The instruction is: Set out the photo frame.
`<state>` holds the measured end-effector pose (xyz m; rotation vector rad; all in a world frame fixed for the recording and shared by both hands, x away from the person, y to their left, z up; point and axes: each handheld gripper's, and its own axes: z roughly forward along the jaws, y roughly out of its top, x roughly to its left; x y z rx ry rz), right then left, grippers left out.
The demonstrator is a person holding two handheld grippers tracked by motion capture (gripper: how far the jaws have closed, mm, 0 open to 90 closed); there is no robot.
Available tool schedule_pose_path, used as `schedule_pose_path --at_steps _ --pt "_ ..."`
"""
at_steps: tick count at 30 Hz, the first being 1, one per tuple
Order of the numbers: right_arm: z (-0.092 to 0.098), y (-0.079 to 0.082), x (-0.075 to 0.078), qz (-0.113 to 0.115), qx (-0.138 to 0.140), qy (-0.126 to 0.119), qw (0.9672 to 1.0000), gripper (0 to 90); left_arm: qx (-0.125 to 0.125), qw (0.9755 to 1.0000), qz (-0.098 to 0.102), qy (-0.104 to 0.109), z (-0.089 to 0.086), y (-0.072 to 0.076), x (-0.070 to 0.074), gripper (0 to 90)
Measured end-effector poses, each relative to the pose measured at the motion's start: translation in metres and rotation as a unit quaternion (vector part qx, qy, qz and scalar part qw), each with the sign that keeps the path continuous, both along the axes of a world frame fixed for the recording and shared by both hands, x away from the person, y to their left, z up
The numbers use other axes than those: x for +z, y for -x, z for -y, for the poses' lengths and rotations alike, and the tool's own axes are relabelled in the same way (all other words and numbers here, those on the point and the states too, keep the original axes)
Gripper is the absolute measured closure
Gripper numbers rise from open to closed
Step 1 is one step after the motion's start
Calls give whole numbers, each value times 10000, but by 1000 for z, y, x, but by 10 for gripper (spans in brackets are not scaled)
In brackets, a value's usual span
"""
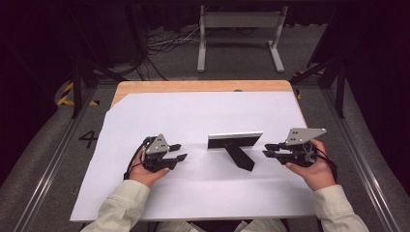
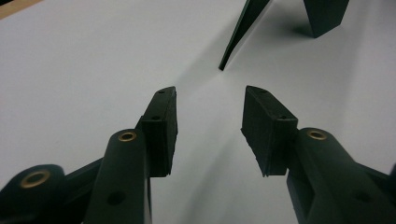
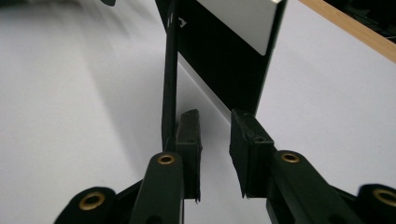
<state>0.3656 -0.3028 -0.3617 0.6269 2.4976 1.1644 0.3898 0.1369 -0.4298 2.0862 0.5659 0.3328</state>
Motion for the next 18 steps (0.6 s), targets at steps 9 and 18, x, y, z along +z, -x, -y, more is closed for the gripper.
schedule_pose_path --at_steps 9,18 --pt "8 -3 3 17 -118 -96 9999 741 46 9998 -34 197 6 -8 5 596" --pt "15 -4 1 -8 -195 -120 9997 753 50 9997 -38 234 17 -23 8 666"
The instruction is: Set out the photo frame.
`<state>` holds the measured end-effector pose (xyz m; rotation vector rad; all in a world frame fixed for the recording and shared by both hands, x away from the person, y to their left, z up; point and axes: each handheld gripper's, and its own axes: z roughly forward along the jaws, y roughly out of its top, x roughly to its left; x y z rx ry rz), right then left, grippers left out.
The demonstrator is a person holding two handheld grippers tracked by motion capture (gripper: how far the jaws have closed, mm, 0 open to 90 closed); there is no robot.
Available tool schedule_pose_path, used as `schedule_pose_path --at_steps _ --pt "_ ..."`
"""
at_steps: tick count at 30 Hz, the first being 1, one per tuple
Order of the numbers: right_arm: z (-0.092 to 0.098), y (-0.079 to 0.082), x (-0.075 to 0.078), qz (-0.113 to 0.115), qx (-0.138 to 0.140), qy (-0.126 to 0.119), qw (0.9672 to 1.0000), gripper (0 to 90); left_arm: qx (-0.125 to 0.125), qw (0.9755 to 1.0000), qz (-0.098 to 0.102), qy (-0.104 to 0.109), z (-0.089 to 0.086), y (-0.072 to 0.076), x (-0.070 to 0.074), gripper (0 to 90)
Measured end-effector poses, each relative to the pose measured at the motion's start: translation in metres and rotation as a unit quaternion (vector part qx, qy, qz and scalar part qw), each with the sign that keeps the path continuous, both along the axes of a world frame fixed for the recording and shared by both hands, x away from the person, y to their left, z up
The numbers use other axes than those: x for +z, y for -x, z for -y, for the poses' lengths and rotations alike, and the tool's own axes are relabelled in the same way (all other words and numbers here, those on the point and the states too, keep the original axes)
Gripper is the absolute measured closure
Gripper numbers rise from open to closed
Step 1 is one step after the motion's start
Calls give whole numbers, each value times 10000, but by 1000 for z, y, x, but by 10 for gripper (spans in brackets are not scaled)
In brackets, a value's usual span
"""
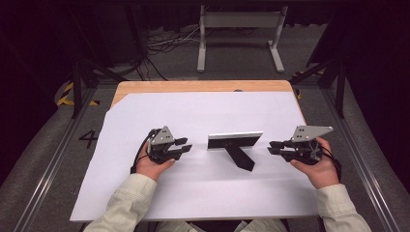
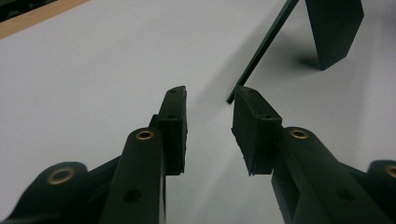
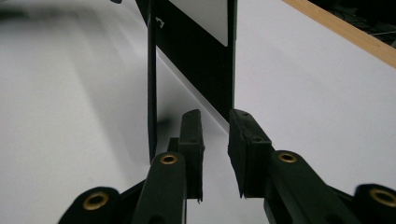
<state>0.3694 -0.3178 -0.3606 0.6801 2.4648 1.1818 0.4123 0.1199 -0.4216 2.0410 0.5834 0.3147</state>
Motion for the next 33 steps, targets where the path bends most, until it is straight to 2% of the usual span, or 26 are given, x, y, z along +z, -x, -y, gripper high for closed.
schedule_pose_path --at_steps 3,5,6,11,12,14,17,21,25,33 --pt "2 0 0 8 -30 -18 10000 754 8 10000 -34 30 3 -4 1 685" --pt "2 1 0 5 -39 -22 10000 755 -110 9995 -228 163 4 -9 1 713" --pt "3 1 0 5 -45 -20 10000 755 -131 9993 -256 236 5 -12 1 729" --pt "5 2 0 5 -61 -24 10000 757 -83 9986 -369 368 8 -21 -2 781" --pt "5 2 0 10 -64 -27 10000 757 -101 9975 -504 476 9 -24 -4 795" --pt "5 2 0 17 -63 -24 10000 757 -85 9963 -622 589 8 -26 -5 890" --pt "5 1 0 15 -55 -17 10000 757 -46 9947 -702 755 10 -29 -9 900" --pt "5 1 0 14 -50 -14 10000 758 -63 9961 -578 668 17 -33 -13 900" --pt "6 2 0 18 -68 -6 10000 758 -63 9959 -622 655 23 -34 -15 900" --pt "11 4 0 2 -132 -14 9999 758 -91 9970 -647 418 34 -38 -26 900"
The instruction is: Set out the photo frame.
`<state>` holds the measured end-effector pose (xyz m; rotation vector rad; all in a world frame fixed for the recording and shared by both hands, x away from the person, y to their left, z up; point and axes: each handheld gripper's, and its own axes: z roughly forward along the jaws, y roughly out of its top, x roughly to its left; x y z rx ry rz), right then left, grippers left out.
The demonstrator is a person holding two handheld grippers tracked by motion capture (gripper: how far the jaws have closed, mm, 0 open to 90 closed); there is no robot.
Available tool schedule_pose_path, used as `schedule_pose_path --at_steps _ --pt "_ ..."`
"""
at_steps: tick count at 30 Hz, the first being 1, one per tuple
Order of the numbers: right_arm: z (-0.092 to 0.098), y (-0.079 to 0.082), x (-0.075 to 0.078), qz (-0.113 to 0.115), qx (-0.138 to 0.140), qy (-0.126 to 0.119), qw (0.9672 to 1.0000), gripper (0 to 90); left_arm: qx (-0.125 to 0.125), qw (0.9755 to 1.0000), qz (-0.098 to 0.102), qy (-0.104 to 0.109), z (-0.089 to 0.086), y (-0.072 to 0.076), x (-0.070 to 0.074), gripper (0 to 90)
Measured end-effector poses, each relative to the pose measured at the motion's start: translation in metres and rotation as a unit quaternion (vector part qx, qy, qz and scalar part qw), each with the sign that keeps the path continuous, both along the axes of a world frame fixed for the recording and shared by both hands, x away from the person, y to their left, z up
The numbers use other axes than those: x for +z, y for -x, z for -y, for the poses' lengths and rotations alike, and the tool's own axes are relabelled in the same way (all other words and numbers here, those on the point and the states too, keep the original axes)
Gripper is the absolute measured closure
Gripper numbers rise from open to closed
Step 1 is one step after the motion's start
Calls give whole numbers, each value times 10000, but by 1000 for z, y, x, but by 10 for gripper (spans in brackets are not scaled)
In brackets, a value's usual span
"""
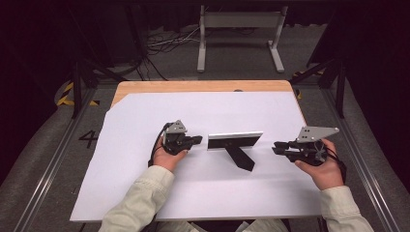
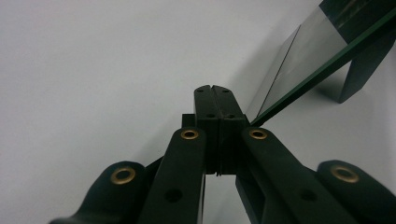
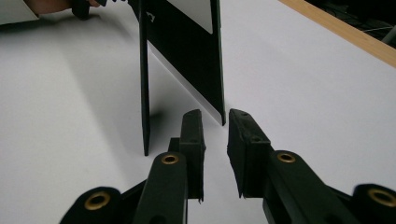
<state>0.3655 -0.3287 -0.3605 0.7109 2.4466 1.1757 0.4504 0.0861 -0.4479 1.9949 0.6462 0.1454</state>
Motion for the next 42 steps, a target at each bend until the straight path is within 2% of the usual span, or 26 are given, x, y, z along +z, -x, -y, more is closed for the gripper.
schedule_pose_path --at_steps 4,9,12,18,22,27,31,37,42 --pt "2 2 0 2 -22 2 10000 758 -72 10000 5 -38 7 -2 -2 900" --pt "6 4 0 -1 -75 3 10000 757 -216 9996 6 -187 17 -4 -3 900" --pt "8 6 0 6 -100 -7 9999 757 -321 9986 71 -414 22 -4 -2 900" --pt "8 7 1 9 -104 -9 9999 757 -437 9972 87 -604 27 -3 -3 900" --pt "8 7 1 8 -93 -2 10000 756 -556 9948 121 -850 32 -2 -3 900" --pt "7 7 1 16 -78 2 10000 755 -603 9947 38 -829 32 -5 -4 900" --pt "8 7 2 28 -80 -4 10000 754 -666 9934 102 -927 33 -4 -4 900" --pt "8 8 3 37 -74 -4 10000 753 -894 9894 204 -1128 37 -1 -4 900" --pt "10 9 6 69 -89 -8 9999 749 -1232 9834 201 -1319 39 2 -3 900"
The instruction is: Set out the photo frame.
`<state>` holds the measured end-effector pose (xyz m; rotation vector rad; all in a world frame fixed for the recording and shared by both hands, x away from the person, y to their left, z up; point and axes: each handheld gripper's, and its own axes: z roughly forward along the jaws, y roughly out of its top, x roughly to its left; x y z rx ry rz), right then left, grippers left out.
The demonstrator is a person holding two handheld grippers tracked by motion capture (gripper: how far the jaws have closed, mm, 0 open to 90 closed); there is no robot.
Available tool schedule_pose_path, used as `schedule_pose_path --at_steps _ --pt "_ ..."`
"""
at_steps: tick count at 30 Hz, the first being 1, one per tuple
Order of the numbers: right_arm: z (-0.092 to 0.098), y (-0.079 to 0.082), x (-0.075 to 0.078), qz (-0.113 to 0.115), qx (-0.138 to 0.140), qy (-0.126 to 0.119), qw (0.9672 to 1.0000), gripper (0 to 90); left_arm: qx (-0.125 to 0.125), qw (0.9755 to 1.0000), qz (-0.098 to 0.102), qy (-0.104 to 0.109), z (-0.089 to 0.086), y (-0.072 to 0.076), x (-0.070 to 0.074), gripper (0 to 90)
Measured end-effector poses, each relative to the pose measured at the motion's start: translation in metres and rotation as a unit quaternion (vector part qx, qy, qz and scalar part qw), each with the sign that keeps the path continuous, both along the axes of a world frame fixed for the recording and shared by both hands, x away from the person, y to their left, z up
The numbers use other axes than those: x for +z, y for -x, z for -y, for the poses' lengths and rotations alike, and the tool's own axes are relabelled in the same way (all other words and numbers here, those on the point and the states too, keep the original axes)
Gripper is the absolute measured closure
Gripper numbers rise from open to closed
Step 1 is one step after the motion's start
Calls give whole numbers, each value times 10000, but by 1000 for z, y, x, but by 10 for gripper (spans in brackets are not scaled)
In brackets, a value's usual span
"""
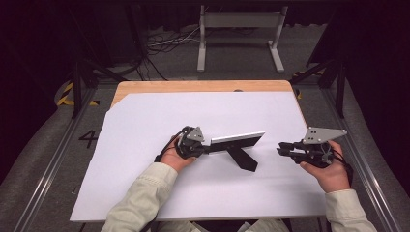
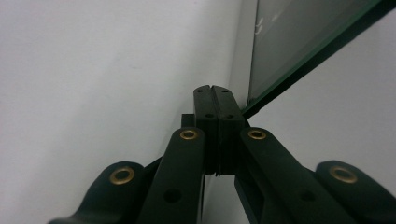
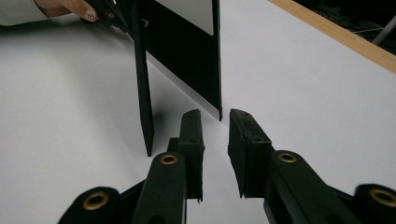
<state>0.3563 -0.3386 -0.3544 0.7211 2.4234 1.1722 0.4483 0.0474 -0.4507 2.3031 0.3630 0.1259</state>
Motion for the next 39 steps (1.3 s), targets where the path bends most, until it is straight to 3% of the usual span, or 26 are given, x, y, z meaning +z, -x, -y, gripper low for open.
schedule_pose_path --at_steps 7,12,22,26,39 --pt "2 1 2 -4 -13 -7 10000 749 -371 9990 61 -229 7 7 4 900" --pt "1 1 2 -10 3 -2 10000 747 -644 9974 -45 -313 11 11 6 900" --pt "2 0 2 -51 21 -28 10000 744 -1186 9918 -124 -458 21 20 9 900" --pt "3 0 2 -56 21 -48 10000 742 -1415 9885 -170 -505 26 25 10 900" --pt "4 5 8 -43 49 -66 10000 742 -1886 9793 -26 -732 40 43 14 900"
